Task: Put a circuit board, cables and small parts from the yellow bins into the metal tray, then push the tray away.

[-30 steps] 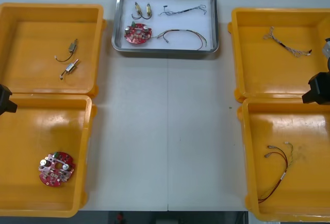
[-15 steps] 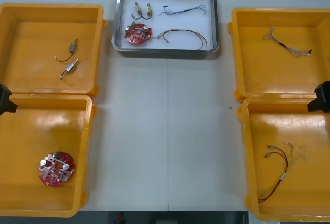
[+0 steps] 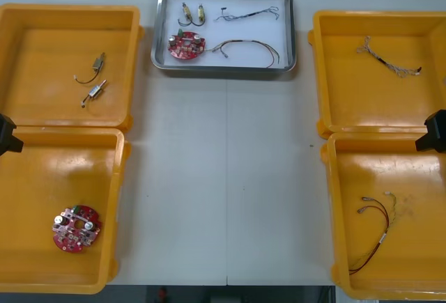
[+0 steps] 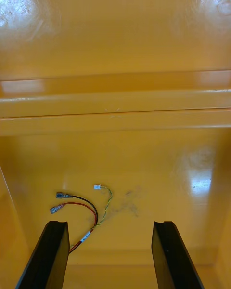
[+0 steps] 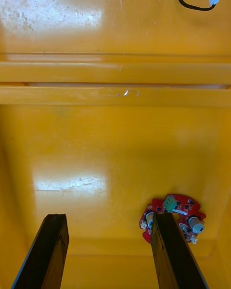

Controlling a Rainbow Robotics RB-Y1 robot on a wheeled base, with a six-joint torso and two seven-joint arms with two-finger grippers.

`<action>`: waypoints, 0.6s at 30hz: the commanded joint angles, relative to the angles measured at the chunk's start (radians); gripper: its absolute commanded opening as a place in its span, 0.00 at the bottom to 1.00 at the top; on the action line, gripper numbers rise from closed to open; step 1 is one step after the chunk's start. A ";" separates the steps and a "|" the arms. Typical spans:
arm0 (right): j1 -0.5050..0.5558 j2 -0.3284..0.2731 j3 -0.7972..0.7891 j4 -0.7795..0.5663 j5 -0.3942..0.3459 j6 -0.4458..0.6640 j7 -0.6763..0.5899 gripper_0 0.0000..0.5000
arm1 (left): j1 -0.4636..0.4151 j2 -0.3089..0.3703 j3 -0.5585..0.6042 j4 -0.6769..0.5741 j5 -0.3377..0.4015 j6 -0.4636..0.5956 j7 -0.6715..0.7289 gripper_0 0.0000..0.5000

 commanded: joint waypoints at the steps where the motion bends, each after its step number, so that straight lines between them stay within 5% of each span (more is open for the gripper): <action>1: 0.012 -0.024 -0.036 -0.026 0.001 0.006 -0.028 1.00 | 0.011 0.038 0.036 -0.004 -0.009 -0.008 0.067 1.00; 18: 0.012 -0.024 -0.036 -0.026 0.001 0.006 -0.028 1.00 | 0.011 0.038 0.036 -0.004 -0.009 -0.008 0.067 1.00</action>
